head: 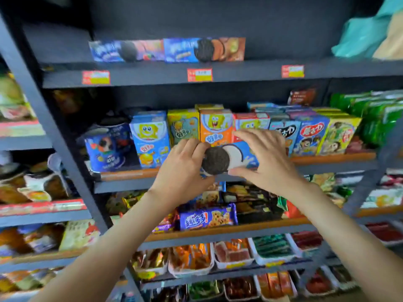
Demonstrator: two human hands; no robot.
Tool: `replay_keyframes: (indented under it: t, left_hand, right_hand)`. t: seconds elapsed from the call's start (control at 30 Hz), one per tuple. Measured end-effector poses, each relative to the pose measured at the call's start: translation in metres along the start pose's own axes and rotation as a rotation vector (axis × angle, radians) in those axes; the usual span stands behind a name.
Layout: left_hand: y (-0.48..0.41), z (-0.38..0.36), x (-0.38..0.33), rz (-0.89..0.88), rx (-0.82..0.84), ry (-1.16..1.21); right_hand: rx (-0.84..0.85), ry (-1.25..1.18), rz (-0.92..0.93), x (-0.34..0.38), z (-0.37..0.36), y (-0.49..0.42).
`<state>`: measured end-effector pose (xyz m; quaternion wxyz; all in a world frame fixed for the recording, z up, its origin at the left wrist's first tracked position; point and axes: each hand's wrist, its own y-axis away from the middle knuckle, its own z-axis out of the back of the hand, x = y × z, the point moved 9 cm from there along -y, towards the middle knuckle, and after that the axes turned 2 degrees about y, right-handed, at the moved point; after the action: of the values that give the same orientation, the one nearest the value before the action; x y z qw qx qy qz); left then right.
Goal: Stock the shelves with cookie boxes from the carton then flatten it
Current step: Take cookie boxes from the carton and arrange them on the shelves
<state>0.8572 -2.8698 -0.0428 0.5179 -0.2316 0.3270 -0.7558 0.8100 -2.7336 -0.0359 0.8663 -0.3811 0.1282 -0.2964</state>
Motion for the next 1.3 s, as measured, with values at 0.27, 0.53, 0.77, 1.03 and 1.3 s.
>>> replay_keyframes:
  t: [0.27,0.53,0.77,1.03,1.3]
  left_hand:
    - [-0.060,0.090,0.018,-0.015,-0.231,-0.159]
    - [-0.122,0.119,0.026,-0.017,-0.327,-0.327]
    - [-0.156,0.126,0.050,0.169,-0.405,-0.354]
    - [-0.176,0.122,0.095,0.332,-0.363,-0.102]
    - [-0.223,0.088,0.098,-0.036,-0.060,-0.422]
  right_hand:
    - [-0.086,-0.996,-0.472,-0.056,0.053,-0.068]
    - [0.005,-1.121,-0.486,-0.069,0.069,-0.120]
    - [-0.043,-1.161,-0.569,-0.096,0.078,-0.156]
    - [-0.096,-1.100,-0.650,-0.129,0.070,-0.201]
    - [-0.168,-1.122,-0.707,-0.155,0.051,-0.249]
